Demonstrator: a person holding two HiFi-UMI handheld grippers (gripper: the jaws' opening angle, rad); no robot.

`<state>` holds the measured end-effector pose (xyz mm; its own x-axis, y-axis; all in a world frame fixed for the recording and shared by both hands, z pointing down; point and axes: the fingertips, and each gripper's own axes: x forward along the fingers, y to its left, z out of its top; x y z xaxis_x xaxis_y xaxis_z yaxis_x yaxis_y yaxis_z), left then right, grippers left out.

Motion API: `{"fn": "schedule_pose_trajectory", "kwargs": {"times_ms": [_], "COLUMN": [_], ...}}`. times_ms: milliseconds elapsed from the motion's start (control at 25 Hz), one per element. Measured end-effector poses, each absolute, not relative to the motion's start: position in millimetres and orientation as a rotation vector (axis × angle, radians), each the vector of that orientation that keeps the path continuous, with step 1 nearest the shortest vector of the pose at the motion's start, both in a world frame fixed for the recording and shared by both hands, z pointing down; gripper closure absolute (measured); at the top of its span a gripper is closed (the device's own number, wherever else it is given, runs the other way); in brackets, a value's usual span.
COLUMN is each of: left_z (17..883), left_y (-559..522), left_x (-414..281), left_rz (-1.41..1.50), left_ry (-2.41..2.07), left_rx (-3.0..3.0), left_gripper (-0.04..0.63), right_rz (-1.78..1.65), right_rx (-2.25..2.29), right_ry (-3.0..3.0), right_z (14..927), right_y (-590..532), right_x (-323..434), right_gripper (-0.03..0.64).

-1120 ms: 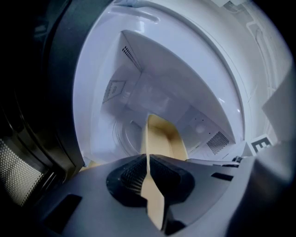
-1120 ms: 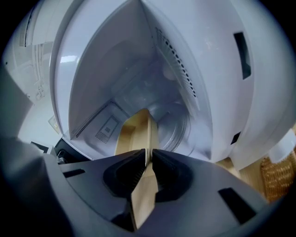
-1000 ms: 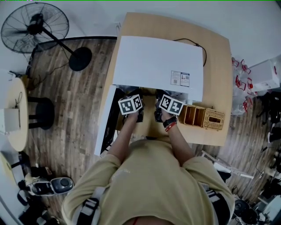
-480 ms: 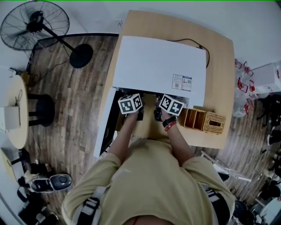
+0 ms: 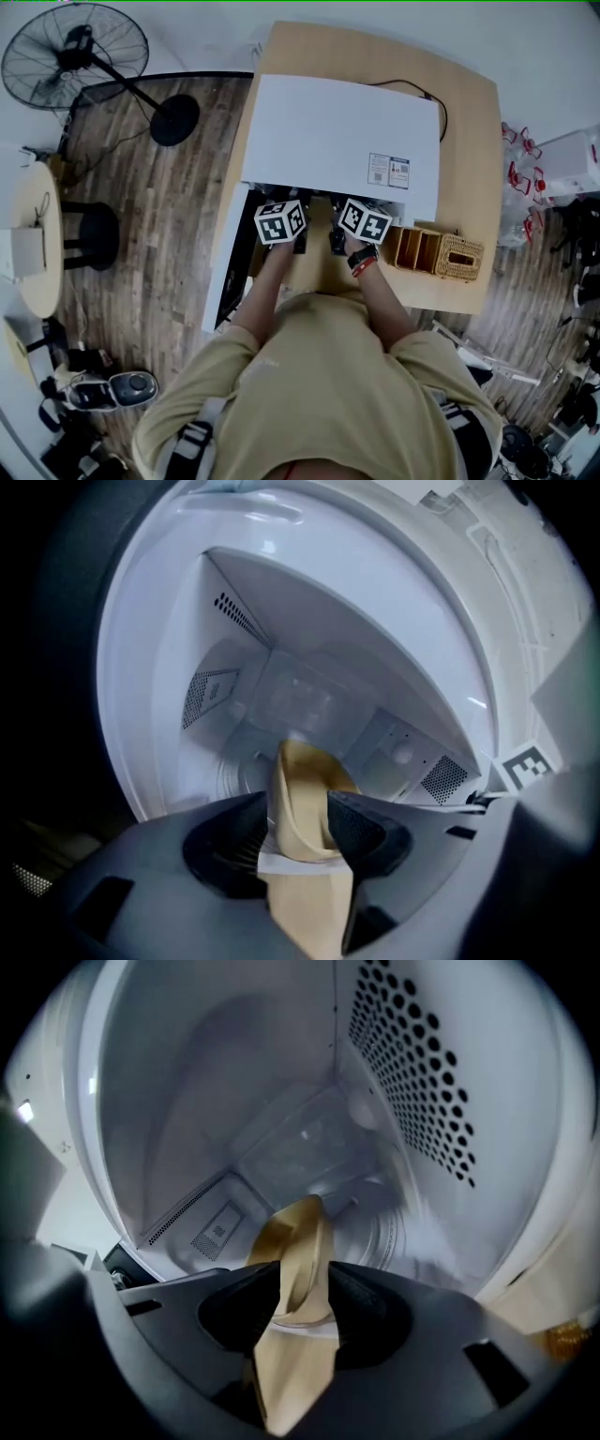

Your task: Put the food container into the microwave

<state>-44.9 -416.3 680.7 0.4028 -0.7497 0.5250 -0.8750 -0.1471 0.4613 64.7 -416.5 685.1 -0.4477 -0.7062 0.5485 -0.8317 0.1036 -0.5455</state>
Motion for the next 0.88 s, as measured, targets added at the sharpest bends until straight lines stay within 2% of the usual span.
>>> {"fn": "schedule_pose_trajectory", "kwargs": {"times_ms": [720, 880], "left_z": [652.3, 642.6], "left_y": [-345.0, -320.0], "left_x": [-40.6, -44.0], "left_rz": [0.239, 0.219], "left_ry": [-1.395, -1.373], "left_rx": [2.011, 2.038], "left_gripper": [0.400, 0.442], "right_rz": [1.172, 1.125], "right_rx": [1.609, 1.595], "right_ry": [-2.271, -2.290], "right_z": [651.0, 641.5], "right_y": [-350.9, -328.6], "right_x": [78.9, 72.4], "right_gripper": [0.456, 0.462]}}
